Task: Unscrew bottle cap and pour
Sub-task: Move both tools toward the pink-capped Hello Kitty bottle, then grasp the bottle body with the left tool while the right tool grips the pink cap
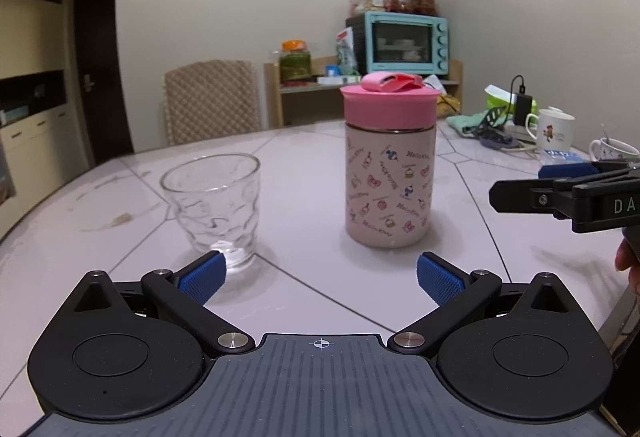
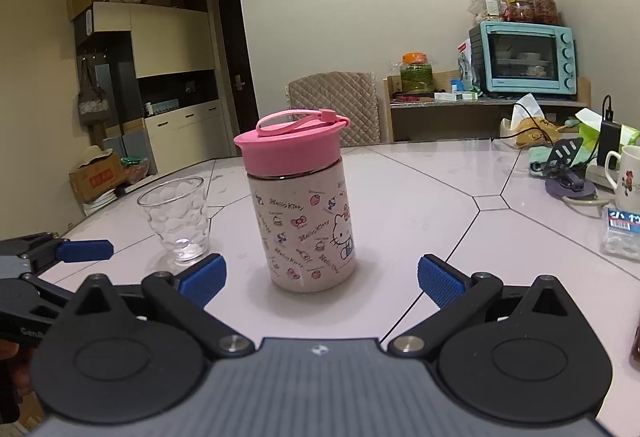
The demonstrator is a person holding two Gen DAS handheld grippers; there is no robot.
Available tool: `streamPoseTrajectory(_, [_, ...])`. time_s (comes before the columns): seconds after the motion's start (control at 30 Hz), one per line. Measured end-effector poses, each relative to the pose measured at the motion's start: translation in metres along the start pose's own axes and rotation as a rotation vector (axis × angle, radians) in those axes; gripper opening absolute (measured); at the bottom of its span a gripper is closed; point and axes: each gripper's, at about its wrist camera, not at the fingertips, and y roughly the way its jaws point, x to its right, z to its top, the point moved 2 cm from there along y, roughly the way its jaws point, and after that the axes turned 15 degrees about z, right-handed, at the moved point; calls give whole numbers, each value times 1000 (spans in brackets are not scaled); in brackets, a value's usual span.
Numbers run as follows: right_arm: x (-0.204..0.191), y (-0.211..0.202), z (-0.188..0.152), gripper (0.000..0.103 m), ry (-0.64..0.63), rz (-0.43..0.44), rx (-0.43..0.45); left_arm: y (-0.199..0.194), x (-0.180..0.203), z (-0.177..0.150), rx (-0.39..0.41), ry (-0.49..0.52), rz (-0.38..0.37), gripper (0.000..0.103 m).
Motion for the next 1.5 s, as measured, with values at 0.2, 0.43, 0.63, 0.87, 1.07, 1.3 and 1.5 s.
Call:
streamPoseTrajectory(0.2, [0,11,7,103,48,31,2,21,1,1,-21,-12,-69,103])
streamPoseTrajectory(0.43, [-2,20,17,103,44,65,25,41,6,7,-30,12,-121,103])
streamPoseTrajectory(0.63, [1,23,27,103,59,85,37,56,8,11,-65,19,-153,103])
streamPoseTrajectory(0.87, [-2,22,37,103,14,59,81,65,17,15,-37,31,-210,103])
streamPoseTrajectory(1.07, [-2,24,37,103,-17,72,75,72,28,19,-3,36,-237,103])
streamPoseTrajectory(1.3, [13,23,51,103,-36,100,70,78,51,32,44,75,-258,103])
streamPoseTrajectory(1.5, [21,25,56,103,-38,124,67,90,68,41,69,88,-230,103])
